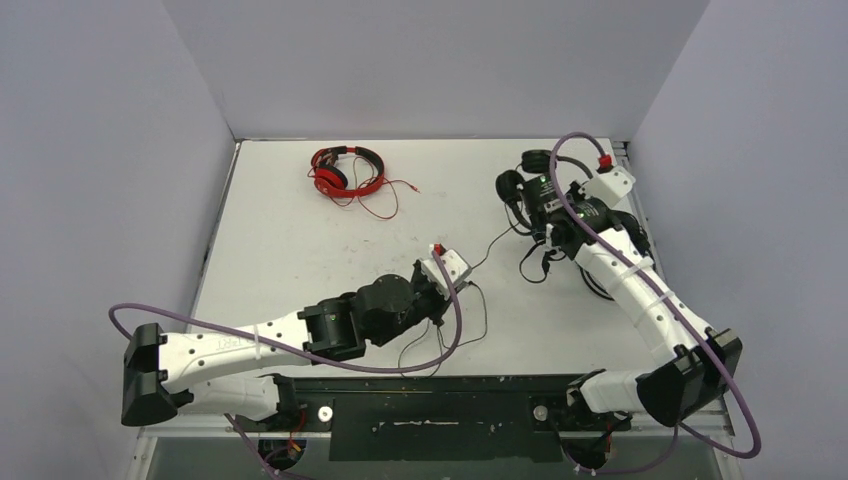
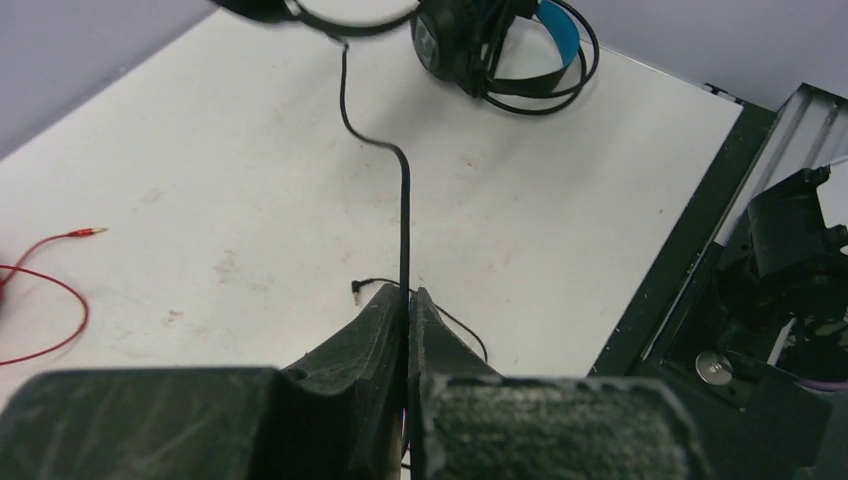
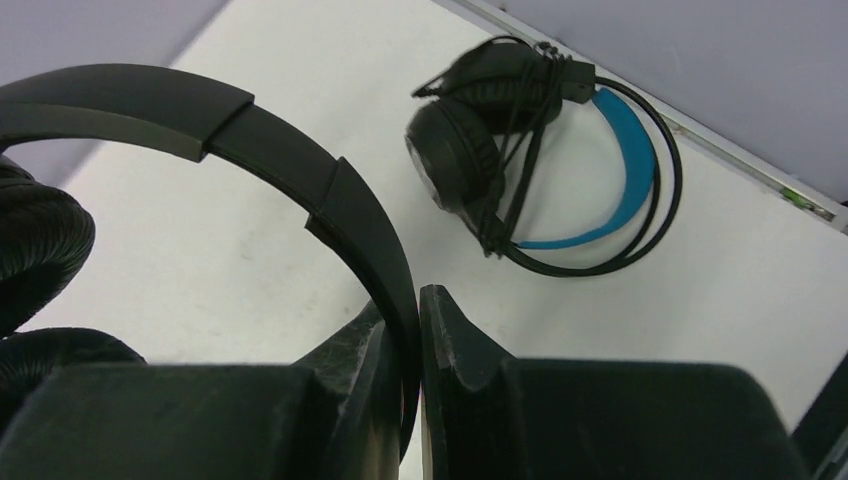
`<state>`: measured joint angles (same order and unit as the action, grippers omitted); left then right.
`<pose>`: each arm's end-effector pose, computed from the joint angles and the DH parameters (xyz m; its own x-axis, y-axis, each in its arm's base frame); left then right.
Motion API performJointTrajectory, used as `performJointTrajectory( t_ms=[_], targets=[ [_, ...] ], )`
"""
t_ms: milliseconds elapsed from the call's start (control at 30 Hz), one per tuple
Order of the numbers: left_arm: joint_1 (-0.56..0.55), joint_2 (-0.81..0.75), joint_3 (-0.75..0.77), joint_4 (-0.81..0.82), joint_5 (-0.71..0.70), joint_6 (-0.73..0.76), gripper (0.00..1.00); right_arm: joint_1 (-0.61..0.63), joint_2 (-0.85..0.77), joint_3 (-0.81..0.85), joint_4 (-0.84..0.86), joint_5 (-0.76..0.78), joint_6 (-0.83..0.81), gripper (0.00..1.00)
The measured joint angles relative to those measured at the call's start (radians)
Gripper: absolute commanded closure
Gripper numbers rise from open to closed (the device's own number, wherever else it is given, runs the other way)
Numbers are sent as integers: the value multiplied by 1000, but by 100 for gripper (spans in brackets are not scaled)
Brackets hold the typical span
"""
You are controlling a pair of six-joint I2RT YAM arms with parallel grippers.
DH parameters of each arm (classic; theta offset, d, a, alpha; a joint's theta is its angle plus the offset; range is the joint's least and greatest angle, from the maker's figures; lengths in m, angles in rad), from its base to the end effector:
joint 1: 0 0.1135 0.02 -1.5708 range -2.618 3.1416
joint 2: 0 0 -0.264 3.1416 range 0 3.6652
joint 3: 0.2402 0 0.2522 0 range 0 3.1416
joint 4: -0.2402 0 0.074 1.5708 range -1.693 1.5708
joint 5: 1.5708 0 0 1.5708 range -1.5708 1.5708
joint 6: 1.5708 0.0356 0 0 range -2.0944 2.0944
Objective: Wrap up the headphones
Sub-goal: Wrap the headphones cable around the headphones.
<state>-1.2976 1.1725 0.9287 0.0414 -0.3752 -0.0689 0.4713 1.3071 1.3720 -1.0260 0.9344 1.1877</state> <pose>0.0867 -0.2610 0.3344 -0.1091 0.1520 -0.9823 0.7934 0.6086 0.0061 0.2324 0.0863 0.3661 -0.1427 0.5459 -0.8256 0.7300 0.6213 0.2847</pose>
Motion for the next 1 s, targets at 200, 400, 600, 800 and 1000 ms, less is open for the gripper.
performJointTrajectory(
  t_ms=[200,400,600,800,1000],
  targets=[
    [-5,-41,85,-82,-60,75,100,0,60,-130,2,-64,-72,100],
    [-5,-40,110,-123,-125,167,100,22,68,-240,103,-199,-261,100],
    [-1,-37,117,-130,-162,235,100,116,68,-321,233,-343,-457,100],
    [128,-31,133,-117,-72,239,100,195,51,-386,329,-507,-620,100],
    [332,-11,133,-84,79,226,100,225,-11,-391,351,-642,-713,100]
  ],
)
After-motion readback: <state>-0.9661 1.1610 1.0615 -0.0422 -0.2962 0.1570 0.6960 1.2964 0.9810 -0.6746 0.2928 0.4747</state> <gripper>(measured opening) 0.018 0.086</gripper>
